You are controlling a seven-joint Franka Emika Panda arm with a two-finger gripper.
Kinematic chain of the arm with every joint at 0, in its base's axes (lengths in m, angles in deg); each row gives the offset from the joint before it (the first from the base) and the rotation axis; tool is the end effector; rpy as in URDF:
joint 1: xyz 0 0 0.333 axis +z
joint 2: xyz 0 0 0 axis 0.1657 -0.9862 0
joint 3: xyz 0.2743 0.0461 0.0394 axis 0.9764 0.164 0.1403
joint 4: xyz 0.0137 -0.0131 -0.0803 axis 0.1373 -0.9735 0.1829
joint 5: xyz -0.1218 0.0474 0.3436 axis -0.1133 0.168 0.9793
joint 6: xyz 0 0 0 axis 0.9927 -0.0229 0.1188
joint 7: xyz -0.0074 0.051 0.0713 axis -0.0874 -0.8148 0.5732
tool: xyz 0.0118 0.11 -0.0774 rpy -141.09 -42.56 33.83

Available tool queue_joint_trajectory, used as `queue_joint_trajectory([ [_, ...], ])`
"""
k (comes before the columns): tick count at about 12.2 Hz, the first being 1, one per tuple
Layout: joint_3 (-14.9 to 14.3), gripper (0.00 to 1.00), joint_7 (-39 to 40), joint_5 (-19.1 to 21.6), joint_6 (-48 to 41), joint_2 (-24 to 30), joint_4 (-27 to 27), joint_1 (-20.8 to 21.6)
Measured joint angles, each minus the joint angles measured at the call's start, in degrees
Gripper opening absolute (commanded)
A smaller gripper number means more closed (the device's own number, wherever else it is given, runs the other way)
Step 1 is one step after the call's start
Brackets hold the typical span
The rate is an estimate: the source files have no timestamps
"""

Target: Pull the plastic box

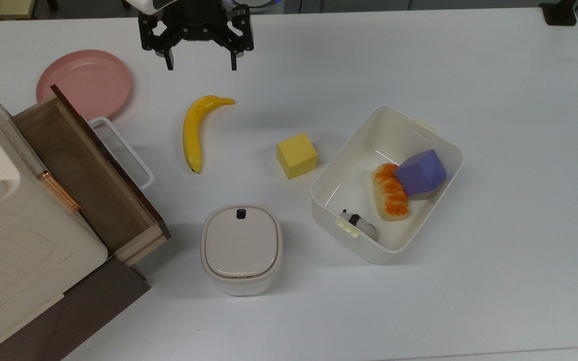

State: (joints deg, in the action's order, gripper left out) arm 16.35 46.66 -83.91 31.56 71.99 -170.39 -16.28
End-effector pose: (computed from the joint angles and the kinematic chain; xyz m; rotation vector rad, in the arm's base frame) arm 0.5853 -0.0241 0.5256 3.0803 0.0847 0.0613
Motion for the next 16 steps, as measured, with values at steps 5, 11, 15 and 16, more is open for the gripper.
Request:
queue_joint_trajectory([
  [5, 0.02, 1.00, -0.65, 0.00, 0.00, -0.01, -0.03, -1.45],
  [11, 0.20, 1.00, -0.65, 0.00, 0.00, -0.01, -0.03, -1.44],
  [15, 0.40, 1.00, -0.65, 0.00, 0.00, -0.07, -0.03, -1.31],
  [16, 0.41, 1.00, -0.65, 0.00, 0.00, -0.10, -0.03, -1.28],
])
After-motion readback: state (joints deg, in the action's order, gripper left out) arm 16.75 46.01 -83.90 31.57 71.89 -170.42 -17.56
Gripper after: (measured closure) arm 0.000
